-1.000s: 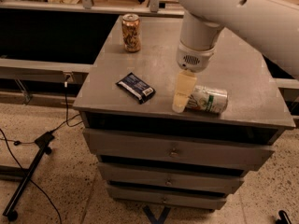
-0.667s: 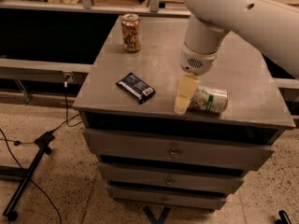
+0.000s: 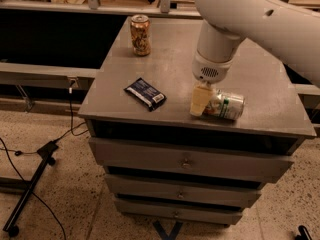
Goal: Place 7up can upright
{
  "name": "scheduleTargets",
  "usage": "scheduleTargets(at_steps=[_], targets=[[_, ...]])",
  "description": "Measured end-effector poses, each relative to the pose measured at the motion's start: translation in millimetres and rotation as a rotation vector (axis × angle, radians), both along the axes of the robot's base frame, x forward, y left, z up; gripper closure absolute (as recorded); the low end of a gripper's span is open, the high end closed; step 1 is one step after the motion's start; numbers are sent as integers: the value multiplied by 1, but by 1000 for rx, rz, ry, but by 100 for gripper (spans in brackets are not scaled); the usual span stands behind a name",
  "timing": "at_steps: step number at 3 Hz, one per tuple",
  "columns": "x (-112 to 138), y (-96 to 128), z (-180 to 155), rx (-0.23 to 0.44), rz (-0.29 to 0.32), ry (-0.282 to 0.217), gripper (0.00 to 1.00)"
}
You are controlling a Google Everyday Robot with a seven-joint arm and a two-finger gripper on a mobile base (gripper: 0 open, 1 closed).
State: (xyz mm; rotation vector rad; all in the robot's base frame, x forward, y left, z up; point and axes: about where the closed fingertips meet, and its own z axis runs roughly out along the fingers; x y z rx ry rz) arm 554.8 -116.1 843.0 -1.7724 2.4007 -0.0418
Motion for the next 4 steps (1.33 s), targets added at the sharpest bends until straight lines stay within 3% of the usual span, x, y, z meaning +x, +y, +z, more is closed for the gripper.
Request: scheduleTargets(at_steps=[1,2,3,4], targets=[[-2,8,3,-41,59,-28,62],[-2,14,12,-26,135,-27,93],[0,1,20,62,196,73,100],[0,0,52,122,215,75,100]])
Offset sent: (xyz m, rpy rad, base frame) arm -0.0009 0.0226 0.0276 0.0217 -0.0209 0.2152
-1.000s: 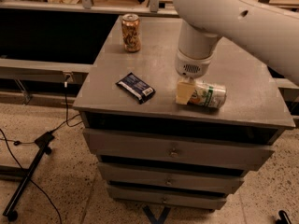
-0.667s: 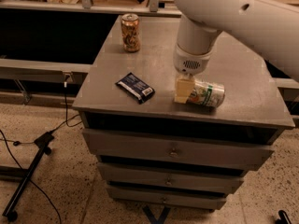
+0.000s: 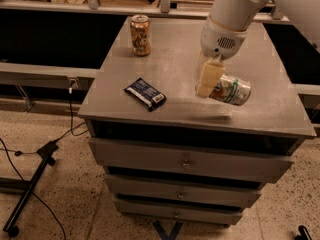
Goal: Place 7up can upright
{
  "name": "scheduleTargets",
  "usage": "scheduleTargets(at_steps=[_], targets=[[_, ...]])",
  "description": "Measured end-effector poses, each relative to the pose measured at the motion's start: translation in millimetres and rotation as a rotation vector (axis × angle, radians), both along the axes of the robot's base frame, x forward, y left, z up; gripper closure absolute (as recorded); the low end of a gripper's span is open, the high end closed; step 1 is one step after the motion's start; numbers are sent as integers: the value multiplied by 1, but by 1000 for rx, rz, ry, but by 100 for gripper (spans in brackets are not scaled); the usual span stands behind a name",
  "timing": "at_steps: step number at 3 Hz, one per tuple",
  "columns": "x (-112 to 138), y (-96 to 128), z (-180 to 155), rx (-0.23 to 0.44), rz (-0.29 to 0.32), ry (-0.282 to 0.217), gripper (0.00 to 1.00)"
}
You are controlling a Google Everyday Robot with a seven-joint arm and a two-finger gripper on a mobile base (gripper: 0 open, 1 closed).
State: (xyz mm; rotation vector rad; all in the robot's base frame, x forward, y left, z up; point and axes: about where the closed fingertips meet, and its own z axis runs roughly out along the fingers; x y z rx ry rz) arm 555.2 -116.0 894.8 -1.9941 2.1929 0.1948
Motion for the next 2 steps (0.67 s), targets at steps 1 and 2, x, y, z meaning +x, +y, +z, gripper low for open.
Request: scheduleTargets(at_steps=[1,2], targets=[[5,3,-2,7,-2,-16,100],[11,5,-2,26,0,-28,100]])
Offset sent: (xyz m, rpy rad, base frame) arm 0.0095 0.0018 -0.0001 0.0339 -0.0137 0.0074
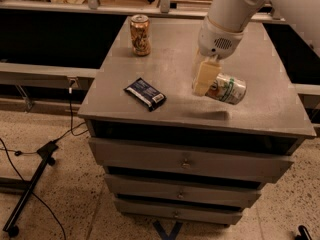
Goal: Place 7up can upright
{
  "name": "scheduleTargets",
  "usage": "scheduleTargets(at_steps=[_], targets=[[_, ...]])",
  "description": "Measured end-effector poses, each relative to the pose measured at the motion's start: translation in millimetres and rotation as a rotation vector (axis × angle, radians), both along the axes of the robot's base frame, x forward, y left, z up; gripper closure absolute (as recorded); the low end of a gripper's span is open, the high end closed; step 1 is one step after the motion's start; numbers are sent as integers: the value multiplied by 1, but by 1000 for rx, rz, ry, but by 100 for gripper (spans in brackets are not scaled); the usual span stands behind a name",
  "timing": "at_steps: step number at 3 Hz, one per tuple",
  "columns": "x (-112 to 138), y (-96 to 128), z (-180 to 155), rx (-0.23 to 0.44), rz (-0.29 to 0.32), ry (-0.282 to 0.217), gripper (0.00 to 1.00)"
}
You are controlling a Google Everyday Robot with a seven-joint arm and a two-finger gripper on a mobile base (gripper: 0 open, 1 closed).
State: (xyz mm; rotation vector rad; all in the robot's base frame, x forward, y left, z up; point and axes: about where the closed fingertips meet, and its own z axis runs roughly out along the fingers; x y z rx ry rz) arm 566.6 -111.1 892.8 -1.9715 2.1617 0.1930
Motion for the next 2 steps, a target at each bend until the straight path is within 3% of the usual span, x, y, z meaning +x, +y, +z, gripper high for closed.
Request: scheduleTargets(at_steps=[1,2], targets=[[13,-15,2,88,1,2,100],[33,-33,27,246,-8,-41,100]])
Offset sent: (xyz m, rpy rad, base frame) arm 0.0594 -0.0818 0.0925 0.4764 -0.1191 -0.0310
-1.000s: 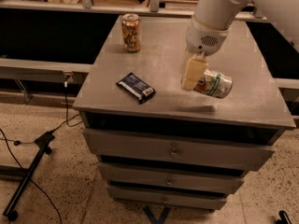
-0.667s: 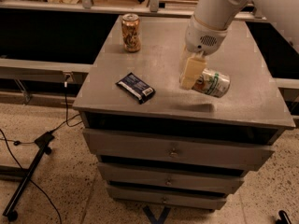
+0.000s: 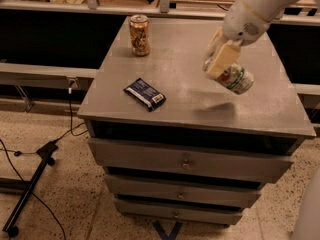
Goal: Place 7up can upright
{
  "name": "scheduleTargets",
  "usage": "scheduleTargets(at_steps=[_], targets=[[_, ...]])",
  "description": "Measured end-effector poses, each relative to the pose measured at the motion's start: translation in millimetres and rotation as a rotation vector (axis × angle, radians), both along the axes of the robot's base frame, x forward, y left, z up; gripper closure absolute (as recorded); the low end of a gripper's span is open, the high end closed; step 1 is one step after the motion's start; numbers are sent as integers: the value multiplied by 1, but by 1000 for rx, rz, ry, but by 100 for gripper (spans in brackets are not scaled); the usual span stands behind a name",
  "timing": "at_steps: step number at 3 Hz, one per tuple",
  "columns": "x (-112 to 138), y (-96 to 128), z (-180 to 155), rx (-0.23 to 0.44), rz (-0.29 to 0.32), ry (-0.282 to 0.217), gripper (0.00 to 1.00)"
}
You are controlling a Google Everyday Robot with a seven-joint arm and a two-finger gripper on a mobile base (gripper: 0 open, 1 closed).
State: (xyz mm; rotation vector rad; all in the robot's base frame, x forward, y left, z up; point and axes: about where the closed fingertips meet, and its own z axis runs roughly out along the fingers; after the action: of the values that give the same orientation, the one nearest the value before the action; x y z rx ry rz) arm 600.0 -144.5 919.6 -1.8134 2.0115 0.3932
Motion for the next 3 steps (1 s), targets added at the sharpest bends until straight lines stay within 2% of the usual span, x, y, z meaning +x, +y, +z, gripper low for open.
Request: scheduleTargets(at_steps=[1,2,3], targets=[[14,-21,34,185,-18,-74,100],[15,-39,64,413,-65,-123,100],[11,-50,70,701,-142,-130,100]])
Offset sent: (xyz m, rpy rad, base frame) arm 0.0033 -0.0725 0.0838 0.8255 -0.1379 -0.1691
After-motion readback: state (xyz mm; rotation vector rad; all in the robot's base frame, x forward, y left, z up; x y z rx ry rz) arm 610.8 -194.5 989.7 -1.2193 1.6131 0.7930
